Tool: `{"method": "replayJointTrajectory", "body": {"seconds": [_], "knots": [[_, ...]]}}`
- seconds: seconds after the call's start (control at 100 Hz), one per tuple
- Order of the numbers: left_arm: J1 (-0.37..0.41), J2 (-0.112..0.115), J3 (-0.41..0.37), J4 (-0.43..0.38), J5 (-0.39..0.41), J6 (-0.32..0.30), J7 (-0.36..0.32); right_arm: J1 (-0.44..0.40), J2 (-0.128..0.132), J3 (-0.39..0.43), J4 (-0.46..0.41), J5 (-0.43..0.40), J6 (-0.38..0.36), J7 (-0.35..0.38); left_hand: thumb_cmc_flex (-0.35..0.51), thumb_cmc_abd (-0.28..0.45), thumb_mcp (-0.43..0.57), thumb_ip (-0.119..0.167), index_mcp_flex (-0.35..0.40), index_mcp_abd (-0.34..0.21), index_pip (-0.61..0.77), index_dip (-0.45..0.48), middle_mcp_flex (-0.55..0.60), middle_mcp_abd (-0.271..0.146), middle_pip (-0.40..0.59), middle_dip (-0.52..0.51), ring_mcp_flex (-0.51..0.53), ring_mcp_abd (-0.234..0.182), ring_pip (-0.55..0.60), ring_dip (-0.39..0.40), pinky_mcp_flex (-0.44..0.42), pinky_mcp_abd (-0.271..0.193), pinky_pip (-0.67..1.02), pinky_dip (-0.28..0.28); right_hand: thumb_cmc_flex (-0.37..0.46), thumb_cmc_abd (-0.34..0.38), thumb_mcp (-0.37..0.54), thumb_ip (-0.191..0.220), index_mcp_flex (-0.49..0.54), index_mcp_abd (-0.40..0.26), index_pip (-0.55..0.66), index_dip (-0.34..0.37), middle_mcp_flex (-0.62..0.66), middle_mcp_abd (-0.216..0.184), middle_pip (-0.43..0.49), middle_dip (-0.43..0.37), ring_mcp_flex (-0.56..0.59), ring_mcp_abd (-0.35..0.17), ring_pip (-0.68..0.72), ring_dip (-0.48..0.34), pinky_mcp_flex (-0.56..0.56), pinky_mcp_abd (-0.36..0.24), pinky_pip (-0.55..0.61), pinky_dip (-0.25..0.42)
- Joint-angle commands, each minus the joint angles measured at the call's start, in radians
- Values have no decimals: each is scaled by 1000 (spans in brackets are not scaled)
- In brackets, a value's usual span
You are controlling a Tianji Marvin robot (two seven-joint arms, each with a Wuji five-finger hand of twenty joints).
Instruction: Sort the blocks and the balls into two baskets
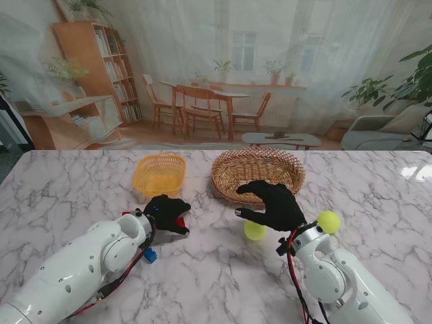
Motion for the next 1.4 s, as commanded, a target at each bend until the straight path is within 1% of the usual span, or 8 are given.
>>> {"method": "replayJointTrajectory", "body": {"seconds": [0.0, 0.22, 0.45, 0.61, 0.98, 1.04, 1.13, 1.39], "knots": [[-11, -6, 13, 12, -7, 8, -20, -2, -1, -1, 0, -1, 5, 1, 33, 7, 14, -13, 22, -7, 22, 19, 14, -12, 30, 25, 13, -6, 30, 18, 7, -19, 32, -13, 5, 44, -19, 24, 27, -35, 3, 21, 17, 3, -21, 5, 18, -2, 14, 19, -2, 5, 3, 10], [-14, -5, 17, 18, -15, 22, -39, -1, -1, -2, 0, -3, 5, 1, 51, -18, 11, -8, 11, -5, 44, 43, 14, -11, 54, 60, 21, -10, 61, 59, 22, -18, 53, -6, 5, 43, -20, 24, 29, -36, 4, 21, 18, 2, -21, 5, 18, -1, 14, 19, -3, 6, 2, 10], [3, 1, -8, 10, 2, 25, -52, 0, -1, -4, 1, -4, 6, 1, 67, -32, 23, 0, 6, -4, 49, 49, 10, -11, 59, 71, 7, 15, 73, 82, 24, -18, 57, -4, 5, 44, -20, 24, 28, -36, 3, 21, 18, 3, -21, 5, 17, -2, 13, 19, -3, 6, 2, 10], [-3, 2, 2, 14, 5, 30, -58, 2, 0, -6, 2, -4, 5, 2, 104, -58, 59, 15, -1, -29, 93, 84, 18, -32, 94, 103, 25, -13, 96, 111, 40, -25, 70, 1, 5, 44, -20, 24, 27, -36, 3, 21, 17, 3, -21, 5, 18, -1, 14, 19, -4, 7, 1, 9], [-10, 0, 14, 18, -12, 36, -66, -1, -2, -4, 2, -7, 6, -8, 238, -29, 112, 26, -5, -100, 320, 239, 107, -78, 199, 203, 119, -52, 198, 235, 113, -24, 165, 57, 6, 44, -21, 25, 26, -35, 3, 21, 12, 4, -21, 5, 16, -3, 14, 19, -4, 6, 1, 10], [-9, -1, 13, 17, -16, 36, -66, 0, -2, -5, 2, -7, 7, -9, 291, -35, 99, 36, 2, -120, 351, 270, 151, -82, 163, 368, 137, -56, 217, 264, 126, -22, 182, 71, 5, 44, -21, 25, 25, -35, 3, 21, 13, 3, -20, 5, 16, -2, 14, 19, -4, 6, 2, 10], [-3, -1, 7, 7, -15, 39, -71, 0, -2, -6, 2, -8, 9, -9, 355, -35, 80, 41, 15, -144, 407, 263, 219, -88, 97, 449, 161, -54, 237, 277, 149, -20, 203, 80, 6, 44, -21, 25, 25, -34, 3, 21, 13, 4, -19, 5, 16, -2, 14, 19, -4, 7, 2, 10], [13, -1, -13, -14, -18, 39, -79, 0, -2, -6, 3, -9, 11, -11, 392, -15, 79, 51, 27, -157, 441, 247, 267, -91, 36, 490, 174, -50, 245, 283, 165, -20, 215, 83, 6, 46, -21, 25, 24, -34, 3, 21, 10, 6, -19, 5, 15, -2, 15, 19, -5, 7, 2, 9]]}}
